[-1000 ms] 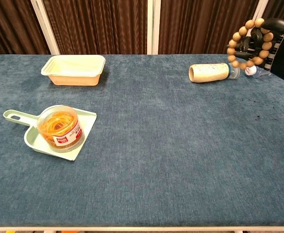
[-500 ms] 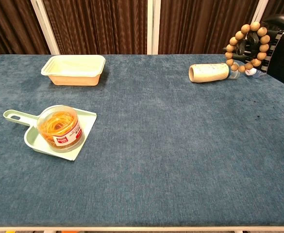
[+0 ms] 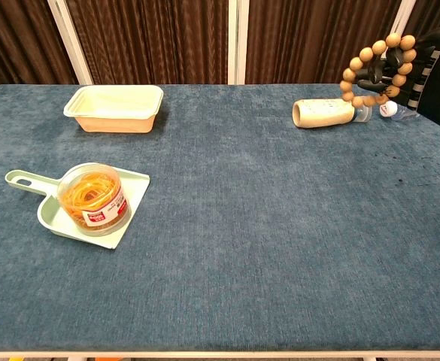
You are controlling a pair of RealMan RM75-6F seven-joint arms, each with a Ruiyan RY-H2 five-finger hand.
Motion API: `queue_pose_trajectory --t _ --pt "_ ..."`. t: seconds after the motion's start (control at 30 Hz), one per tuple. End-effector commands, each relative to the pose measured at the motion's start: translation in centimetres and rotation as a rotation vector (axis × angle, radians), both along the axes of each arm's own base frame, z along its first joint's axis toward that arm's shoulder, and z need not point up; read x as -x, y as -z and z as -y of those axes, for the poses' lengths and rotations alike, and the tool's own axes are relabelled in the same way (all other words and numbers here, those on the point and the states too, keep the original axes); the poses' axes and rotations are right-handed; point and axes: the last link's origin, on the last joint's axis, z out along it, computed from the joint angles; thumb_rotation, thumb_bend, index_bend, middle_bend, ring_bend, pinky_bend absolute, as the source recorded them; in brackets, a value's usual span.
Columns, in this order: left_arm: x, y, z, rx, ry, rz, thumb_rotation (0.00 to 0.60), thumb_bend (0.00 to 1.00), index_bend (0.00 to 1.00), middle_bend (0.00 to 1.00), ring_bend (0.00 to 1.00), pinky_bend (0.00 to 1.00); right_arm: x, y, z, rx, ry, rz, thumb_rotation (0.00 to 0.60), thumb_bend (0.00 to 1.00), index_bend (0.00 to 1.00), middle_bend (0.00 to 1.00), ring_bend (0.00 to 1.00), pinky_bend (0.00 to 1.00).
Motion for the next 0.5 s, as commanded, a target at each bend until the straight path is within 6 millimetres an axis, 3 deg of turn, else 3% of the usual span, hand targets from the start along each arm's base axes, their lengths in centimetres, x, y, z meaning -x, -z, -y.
queue_pose_trajectory --t 0.03,0.2,0.5 --pt "0.00 0.07 -0.04 0.002 0.000 0.001 0.600 0.00 0.16 0.16 0.08 0.01 0.04 -0.07 -0.07 0.004 -0.004 -0.004 0.283 0.99 0.64 0.57 0.20 0.00" --pt "0.05 0.15 -0.06 0.003 0.000 0.004 0.600 0.00 0.16 0.16 0.08 0.01 0.15 -0.26 -0.13 0.004 -0.009 -0.010 0.367 1.00 0.58 0.57 0.20 0.00" --pt "0.14 0.24 -0.02 0.005 -0.002 0.007 0.600 0.00 0.16 0.16 0.08 0.01 0.37 -0.32 -0.10 -0.005 -0.011 -0.017 0.377 1.00 0.50 0.50 0.18 0.00"
